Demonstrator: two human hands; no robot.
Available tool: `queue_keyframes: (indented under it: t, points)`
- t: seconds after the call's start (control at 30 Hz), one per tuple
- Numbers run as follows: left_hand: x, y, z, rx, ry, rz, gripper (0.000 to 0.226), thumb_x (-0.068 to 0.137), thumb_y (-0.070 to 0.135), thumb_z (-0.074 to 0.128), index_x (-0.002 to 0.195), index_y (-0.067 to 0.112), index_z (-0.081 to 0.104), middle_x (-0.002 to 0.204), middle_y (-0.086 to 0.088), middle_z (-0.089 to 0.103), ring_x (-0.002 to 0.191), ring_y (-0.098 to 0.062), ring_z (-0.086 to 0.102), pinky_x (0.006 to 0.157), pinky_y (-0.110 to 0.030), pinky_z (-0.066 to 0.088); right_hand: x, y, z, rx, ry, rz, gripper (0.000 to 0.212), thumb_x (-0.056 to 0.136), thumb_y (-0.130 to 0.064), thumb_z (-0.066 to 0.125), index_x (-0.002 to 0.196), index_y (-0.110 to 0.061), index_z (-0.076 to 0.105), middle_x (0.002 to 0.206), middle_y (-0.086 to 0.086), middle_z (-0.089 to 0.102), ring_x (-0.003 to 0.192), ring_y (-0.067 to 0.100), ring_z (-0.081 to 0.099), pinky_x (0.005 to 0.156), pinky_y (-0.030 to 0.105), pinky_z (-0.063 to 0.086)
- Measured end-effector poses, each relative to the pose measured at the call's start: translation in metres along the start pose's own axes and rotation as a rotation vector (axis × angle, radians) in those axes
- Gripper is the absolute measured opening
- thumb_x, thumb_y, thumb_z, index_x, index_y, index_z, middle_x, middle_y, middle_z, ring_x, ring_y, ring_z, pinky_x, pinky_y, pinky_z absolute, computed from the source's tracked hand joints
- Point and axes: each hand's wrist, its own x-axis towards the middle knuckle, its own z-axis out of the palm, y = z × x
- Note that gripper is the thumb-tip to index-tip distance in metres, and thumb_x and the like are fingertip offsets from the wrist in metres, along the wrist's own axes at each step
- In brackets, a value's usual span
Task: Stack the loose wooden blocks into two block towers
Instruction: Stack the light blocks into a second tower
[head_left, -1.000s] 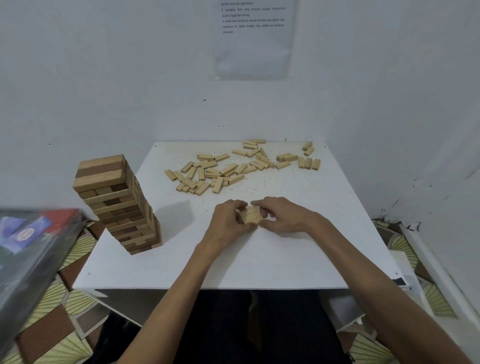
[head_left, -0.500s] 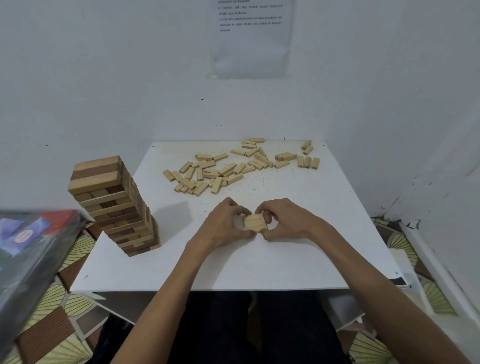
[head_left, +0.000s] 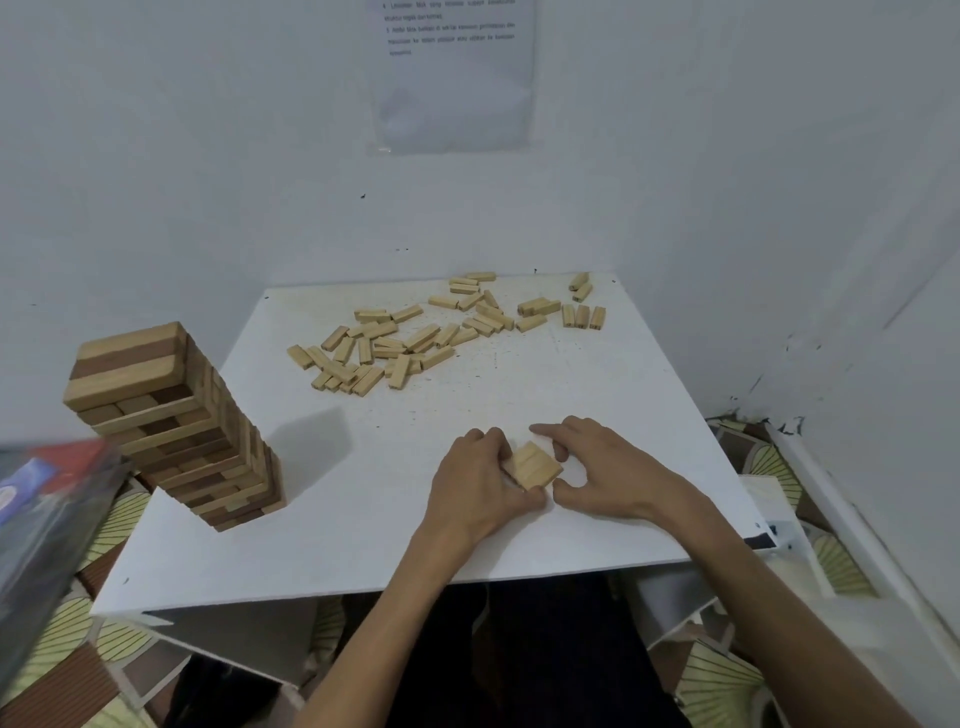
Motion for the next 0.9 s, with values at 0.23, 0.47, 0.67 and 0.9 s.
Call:
queue_keyframes:
  t: [0.23, 0.47, 0.67, 0.9]
  points:
    - [0.005, 0.049, 0.019, 0.188, -0.117, -0.041, 0.070, 0.074, 0.060, 0.074, 0.127, 0.020, 0.049, 0.116, 0.003, 0.059, 0.108, -0.019, 0.058, 0.076, -0.032, 0.043, -0.049, 0.029, -0.001, 0.022, 0.102, 0.088, 0.082, 0.080, -0.067, 0.060, 0.152, -0.036, 0.036, 0.120, -0.020, 0.040, 0.116, 0.002, 0.033, 0.103, 0.035, 0.034]
    - [0.036, 0.049, 0.003, 0.144, -0.458, 0.084, 0.082, 0.083, 0.055, 0.073, 0.150, 0.025, 0.038, 0.112, 0.008, 0.067, 0.098, -0.014, 0.062, 0.086, -0.035, 0.052, -0.071, 0.053, -0.005, 0.078, 0.202, 0.138, 0.087, 0.071, -0.083, 0.059, 0.144, -0.037, 0.049, 0.115, -0.023, 0.044, 0.111, 0.000, 0.036, 0.102, 0.033, 0.033]
    - [0.067, 0.030, -0.013, 0.122, -0.550, 0.280, 0.082, 0.076, 0.054, 0.084, 0.146, 0.039, 0.045, 0.102, 0.023, 0.056, 0.086, 0.005, 0.050, 0.074, -0.018, 0.039, -0.074, 0.055, 0.006, 0.100, 0.333, 0.148, 0.087, 0.069, -0.085, 0.063, 0.137, -0.032, 0.059, 0.103, -0.023, 0.049, 0.102, 0.001, 0.042, 0.092, 0.036, 0.040]
    - [0.061, 0.022, 0.016, -0.017, -0.377, 0.374, 0.070, 0.063, 0.064, 0.088, 0.123, 0.037, 0.067, 0.094, 0.023, 0.064, 0.091, 0.000, 0.058, 0.076, -0.016, 0.041, -0.057, 0.069, -0.012, 0.125, 0.127, 0.038, 0.078, 0.074, -0.079, 0.062, 0.139, -0.036, 0.059, 0.108, -0.022, 0.054, 0.111, -0.001, 0.040, 0.097, 0.034, 0.039]
